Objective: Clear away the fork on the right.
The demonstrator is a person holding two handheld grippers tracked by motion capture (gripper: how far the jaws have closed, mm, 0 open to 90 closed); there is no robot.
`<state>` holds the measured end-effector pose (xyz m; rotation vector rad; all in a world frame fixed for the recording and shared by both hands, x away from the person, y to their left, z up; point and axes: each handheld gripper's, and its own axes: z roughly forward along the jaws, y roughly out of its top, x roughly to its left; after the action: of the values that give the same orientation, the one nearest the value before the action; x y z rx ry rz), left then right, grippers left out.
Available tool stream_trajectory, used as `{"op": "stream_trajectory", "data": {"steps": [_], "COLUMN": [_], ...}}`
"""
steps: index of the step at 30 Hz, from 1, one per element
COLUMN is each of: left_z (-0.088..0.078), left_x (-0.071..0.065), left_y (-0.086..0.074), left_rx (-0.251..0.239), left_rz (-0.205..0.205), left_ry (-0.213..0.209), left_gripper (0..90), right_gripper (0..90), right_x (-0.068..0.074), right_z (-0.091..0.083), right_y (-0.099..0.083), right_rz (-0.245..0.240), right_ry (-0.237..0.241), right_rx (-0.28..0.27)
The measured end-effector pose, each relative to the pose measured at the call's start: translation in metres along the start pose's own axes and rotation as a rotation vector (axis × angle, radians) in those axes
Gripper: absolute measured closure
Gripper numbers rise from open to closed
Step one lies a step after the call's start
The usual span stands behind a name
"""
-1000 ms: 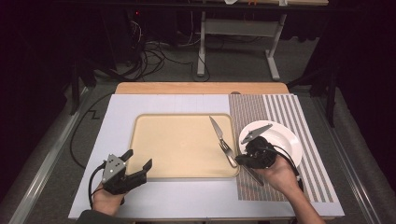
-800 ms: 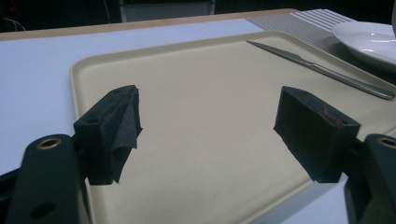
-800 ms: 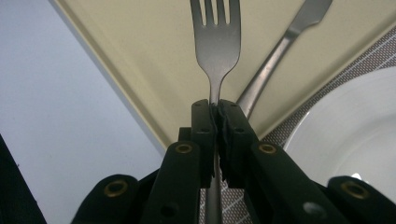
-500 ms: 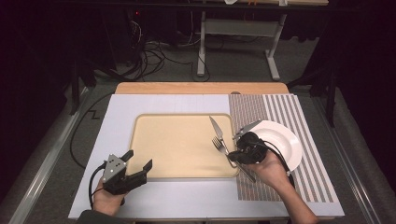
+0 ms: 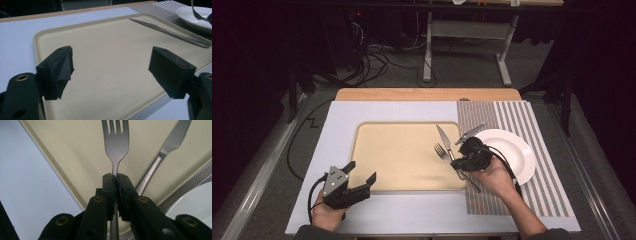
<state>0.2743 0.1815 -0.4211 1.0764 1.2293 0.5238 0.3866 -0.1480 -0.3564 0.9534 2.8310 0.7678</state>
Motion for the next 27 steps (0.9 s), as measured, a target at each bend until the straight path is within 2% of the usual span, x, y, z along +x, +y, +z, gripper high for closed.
{"op": "stream_trajectory", "data": {"steps": [11, 12, 20, 27], "left_z": [0.000, 0.000, 0.001, 0.000], "left_x": [0.000, 0.000, 0.001, 0.001], "left_y": [0.000, 0.000, 0.000, 0.002], "left_rx": [-0.006, -0.006, -0.004, -0.024], "left_rz": [0.002, 0.001, -0.001, -0.002], "left_ry": [0.005, 0.006, 0.005, 0.014], "left_gripper": [20.9, 20.9, 20.9, 21.1], "right_gripper": [86.1, 86.1, 86.1, 86.1], "right_x": [-0.001, -0.001, -0.004, -0.002], "right_z": [0.009, 0.010, 0.019, 0.021], "right_y": [0.013, 0.016, 0.026, 0.037], "right_rz": [0.028, 0.020, 0.052, 0.052], "right_ry": [0.002, 0.000, -0.001, -0.017], "right_rx": [0.013, 0.014, 0.029, 0.009]}}
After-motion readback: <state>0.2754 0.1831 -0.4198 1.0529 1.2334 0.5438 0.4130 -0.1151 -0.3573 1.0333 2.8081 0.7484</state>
